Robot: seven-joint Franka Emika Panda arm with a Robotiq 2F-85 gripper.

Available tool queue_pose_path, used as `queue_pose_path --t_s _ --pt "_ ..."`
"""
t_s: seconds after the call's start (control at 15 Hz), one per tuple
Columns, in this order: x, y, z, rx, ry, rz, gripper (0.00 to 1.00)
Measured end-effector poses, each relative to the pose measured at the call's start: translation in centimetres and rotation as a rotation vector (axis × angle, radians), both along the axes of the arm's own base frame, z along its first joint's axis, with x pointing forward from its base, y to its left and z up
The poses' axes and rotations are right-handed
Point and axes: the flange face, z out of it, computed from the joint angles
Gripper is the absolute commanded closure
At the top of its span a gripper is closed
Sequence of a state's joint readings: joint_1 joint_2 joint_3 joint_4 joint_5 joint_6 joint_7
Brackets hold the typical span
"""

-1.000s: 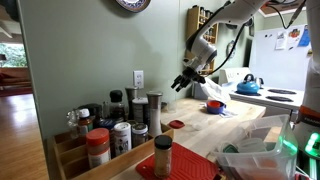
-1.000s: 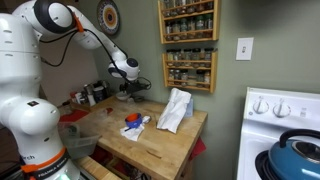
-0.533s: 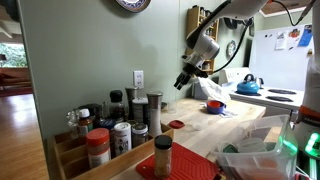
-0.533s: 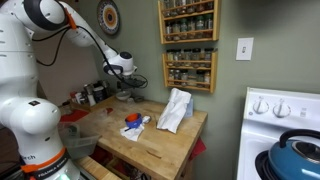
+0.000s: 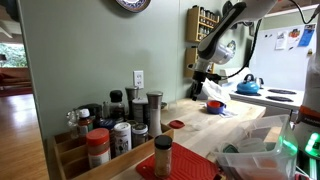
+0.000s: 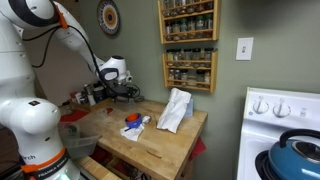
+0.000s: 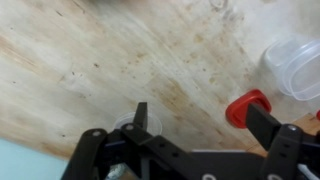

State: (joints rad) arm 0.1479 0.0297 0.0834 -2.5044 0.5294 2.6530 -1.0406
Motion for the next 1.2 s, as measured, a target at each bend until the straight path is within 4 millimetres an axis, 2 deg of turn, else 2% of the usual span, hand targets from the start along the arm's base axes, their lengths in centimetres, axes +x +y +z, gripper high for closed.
queue_pose_path --t_s 0.33,0.53,0.93,1.2 --pt "-0.9 2.9 5.1 0.068 0.105 0.016 0.0" --pt "-1.3 3.7 7.1 0.092 0.155 0.023 0.0" --pt "-1.3 4.0 7.2 0.094 0.162 0.026 0.0" --pt "-1.9 5.7 5.9 0.081 0.212 0.023 0.0"
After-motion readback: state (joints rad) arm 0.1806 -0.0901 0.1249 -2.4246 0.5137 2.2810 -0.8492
